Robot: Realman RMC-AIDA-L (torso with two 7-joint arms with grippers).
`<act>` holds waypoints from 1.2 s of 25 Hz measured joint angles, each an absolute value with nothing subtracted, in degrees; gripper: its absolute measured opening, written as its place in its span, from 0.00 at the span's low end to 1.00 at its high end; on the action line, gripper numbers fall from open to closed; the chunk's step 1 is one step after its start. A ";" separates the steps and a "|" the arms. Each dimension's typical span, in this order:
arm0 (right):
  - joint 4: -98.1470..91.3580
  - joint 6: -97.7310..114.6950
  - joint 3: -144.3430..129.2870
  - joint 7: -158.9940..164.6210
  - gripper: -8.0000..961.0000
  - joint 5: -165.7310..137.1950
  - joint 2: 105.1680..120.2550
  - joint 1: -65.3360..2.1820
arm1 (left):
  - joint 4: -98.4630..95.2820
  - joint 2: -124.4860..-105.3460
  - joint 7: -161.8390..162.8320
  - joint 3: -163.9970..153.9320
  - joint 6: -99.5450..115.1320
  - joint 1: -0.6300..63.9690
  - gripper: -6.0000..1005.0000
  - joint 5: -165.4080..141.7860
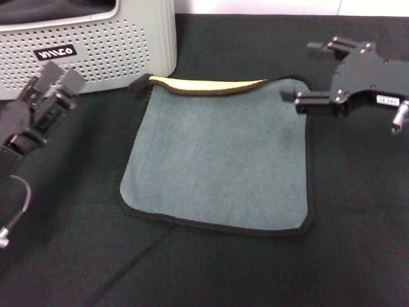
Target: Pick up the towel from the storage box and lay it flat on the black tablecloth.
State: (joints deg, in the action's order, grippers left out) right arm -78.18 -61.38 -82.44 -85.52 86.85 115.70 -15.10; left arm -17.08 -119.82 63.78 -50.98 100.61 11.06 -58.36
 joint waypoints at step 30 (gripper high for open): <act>-60.39 -96.57 -72.39 -83.99 0.90 101.78 115.31 -20.87 | -28.36 -119.57 68.25 -59.46 107.49 11.30 0.87 -70.77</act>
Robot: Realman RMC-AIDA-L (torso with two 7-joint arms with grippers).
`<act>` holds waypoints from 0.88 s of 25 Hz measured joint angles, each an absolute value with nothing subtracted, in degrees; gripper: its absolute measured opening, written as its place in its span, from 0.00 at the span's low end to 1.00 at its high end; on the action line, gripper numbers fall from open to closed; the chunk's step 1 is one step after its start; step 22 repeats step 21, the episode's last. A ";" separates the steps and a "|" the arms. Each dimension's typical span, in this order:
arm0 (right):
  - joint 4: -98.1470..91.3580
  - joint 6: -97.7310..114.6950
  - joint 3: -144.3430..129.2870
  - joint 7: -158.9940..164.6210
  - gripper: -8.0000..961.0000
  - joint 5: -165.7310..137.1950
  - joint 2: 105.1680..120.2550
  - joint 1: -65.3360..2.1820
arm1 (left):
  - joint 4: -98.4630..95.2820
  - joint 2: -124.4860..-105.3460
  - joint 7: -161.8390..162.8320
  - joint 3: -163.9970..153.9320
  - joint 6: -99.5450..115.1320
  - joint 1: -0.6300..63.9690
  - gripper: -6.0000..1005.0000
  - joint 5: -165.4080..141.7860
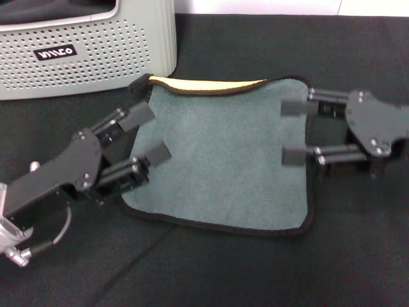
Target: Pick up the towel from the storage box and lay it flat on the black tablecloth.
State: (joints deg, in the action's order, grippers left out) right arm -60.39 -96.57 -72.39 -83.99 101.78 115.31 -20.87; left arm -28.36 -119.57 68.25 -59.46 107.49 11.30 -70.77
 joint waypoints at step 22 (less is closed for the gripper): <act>-57.84 -101.89 -72.71 -81.18 0.90 97.50 113.98 -20.20 | -28.72 -119.03 68.11 -61.57 104.85 13.89 0.87 -75.19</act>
